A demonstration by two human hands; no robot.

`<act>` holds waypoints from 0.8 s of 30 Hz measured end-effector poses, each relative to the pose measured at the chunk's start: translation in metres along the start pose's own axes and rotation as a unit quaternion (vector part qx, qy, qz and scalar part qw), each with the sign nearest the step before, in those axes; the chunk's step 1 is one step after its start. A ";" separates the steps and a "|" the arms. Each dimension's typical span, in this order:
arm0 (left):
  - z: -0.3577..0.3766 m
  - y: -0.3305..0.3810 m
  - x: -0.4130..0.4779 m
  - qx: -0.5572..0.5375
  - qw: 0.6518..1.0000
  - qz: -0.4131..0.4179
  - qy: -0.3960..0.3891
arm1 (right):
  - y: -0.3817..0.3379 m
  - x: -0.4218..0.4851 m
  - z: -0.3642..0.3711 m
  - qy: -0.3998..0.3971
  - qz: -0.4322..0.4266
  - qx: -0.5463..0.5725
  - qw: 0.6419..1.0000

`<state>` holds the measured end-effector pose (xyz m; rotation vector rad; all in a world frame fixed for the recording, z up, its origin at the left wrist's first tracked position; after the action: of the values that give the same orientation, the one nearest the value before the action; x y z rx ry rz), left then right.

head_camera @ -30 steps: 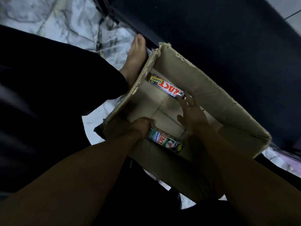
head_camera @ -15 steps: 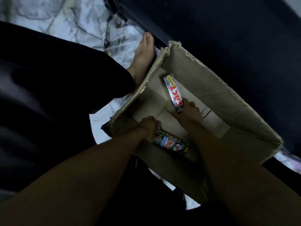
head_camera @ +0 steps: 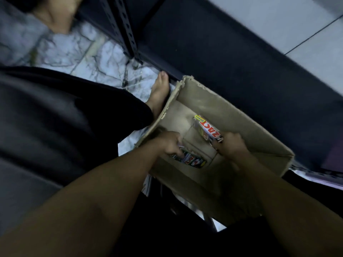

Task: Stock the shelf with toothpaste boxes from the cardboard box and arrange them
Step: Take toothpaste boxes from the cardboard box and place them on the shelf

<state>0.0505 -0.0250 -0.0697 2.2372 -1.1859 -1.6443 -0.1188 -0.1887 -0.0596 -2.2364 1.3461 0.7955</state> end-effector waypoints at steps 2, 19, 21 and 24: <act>-0.010 0.006 -0.013 0.003 1.000 0.011 0.024 | 0.008 -0.019 -0.007 0.003 0.029 0.015 0.999; -0.136 0.128 -0.176 0.125 0.952 0.177 0.216 | 0.031 -0.196 -0.135 0.190 -0.083 0.112 0.972; -0.150 0.146 -0.205 0.119 0.940 0.210 0.241 | 0.029 -0.220 -0.159 0.224 -0.101 0.115 0.963; -0.168 0.169 -0.246 0.108 0.924 0.249 0.270 | 0.022 -0.258 -0.197 0.289 -0.126 0.108 0.943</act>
<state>0.0822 -0.0382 0.2709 2.0472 -1.6282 -0.6778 -0.1834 -0.1479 0.2570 -2.4847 1.2592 -0.1161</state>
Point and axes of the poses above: each hand's wrist, its own x-axis towards the middle knuckle, its own z-axis out of the palm, y = z × x, the point moved 3 cm from there along x, towards the middle knuckle, and after that the axes turned 4 degrees about z, right-handed, at the moved point
